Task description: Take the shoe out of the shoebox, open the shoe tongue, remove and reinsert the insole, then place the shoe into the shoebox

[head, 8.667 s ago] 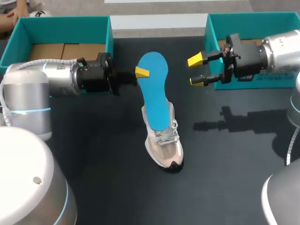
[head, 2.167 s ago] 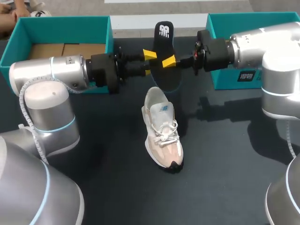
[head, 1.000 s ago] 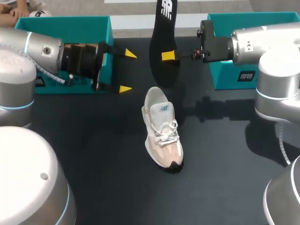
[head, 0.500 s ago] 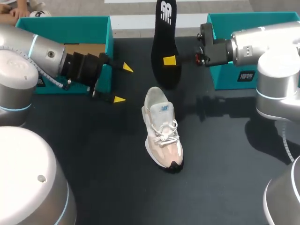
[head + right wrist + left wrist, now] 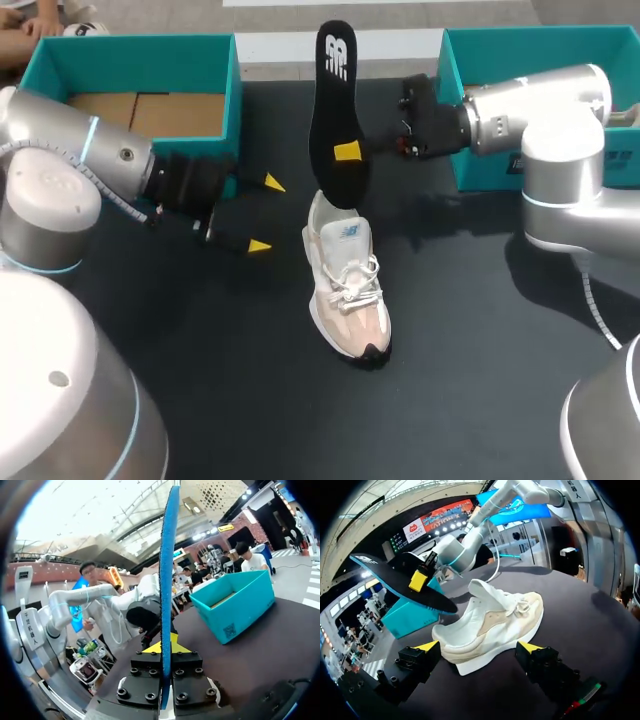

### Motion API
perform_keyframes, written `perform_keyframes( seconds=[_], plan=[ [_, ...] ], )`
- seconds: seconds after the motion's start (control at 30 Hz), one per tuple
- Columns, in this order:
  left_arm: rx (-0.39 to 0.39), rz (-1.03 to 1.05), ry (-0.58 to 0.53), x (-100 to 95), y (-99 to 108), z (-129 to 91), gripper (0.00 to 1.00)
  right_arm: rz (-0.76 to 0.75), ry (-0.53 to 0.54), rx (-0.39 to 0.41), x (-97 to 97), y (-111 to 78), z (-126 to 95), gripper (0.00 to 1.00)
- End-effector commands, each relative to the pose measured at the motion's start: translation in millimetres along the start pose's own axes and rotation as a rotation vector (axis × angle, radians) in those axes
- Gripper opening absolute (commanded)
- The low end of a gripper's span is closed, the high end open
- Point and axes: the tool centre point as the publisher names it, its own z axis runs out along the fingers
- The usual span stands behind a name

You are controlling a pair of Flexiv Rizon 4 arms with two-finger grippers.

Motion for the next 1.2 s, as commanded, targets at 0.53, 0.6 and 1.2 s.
perform_keyframes(
  seconds=[0.53,0.6,1.2],
  plan=[
    [-0.186,-0.111,0.062,-0.7,3,21,1.00,0.009,0.057,0.008,-9.6,-21.5,20,0.00],
    [-0.179,-0.110,0.061,-1.2,1,25,1.00,0.011,0.057,0.009,-9.5,-22.3,20,0.00],
    [-0.187,-0.126,-0.015,-5.2,2,26,1.00,0.029,0.088,0.001,-12.3,-45.0,27,0.00]
  ],
)
